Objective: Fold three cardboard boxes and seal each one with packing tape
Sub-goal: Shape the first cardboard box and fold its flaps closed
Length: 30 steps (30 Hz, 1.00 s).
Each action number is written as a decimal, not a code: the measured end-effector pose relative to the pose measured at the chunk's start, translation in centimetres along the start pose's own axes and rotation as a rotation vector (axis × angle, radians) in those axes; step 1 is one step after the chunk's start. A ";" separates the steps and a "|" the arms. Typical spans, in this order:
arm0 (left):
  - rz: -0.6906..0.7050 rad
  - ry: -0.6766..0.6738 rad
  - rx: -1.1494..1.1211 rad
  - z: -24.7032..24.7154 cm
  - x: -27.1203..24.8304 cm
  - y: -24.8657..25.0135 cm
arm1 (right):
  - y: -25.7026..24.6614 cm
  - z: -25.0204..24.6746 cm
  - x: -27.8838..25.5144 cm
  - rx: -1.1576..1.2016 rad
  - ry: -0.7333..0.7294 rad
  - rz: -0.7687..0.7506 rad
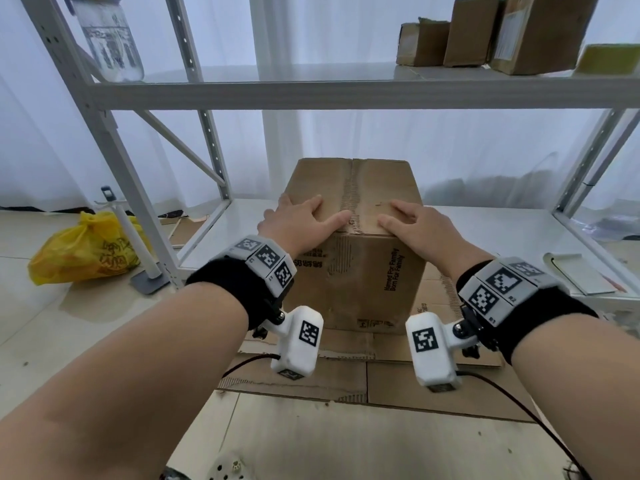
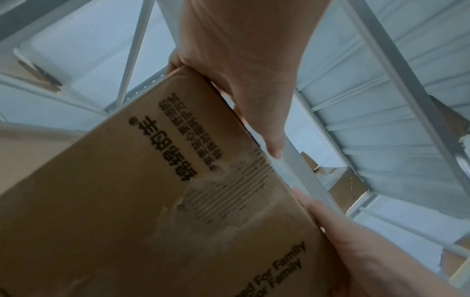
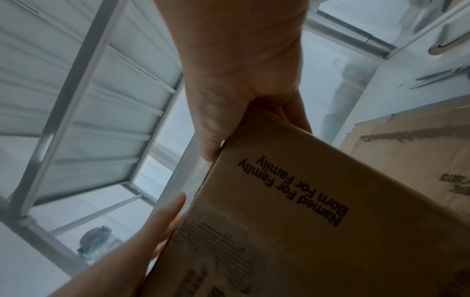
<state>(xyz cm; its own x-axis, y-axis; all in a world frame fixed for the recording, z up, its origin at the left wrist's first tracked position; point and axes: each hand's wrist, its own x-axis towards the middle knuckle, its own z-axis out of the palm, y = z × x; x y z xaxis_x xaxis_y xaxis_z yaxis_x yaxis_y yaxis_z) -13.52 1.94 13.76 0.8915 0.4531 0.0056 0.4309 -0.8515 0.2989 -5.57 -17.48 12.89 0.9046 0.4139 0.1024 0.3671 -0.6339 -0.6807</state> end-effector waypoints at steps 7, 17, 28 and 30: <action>0.016 0.044 0.045 -2.2 1.3 -2.7 | -3.1 1.1 0.3 0.111 0.021 0.014; -0.054 0.240 -0.103 -3.1 1.1 -3.5 | -2.5 -0.7 2.1 0.162 0.217 0.020; 0.118 0.246 -0.192 -1.0 -2.9 -2.8 | -3.4 2.4 0.5 0.055 0.135 0.431; 0.137 0.280 -0.203 -1.2 -3.4 -2.4 | -3.5 2.1 0.2 0.020 0.094 0.405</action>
<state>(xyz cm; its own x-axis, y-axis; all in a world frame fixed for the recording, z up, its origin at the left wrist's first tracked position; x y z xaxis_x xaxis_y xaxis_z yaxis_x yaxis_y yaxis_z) -17.78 2.78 14.12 0.8539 0.4171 0.3113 0.2484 -0.8522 0.4604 -7.11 -13.80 13.71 0.9912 0.0717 -0.1114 -0.0259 -0.7200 -0.6935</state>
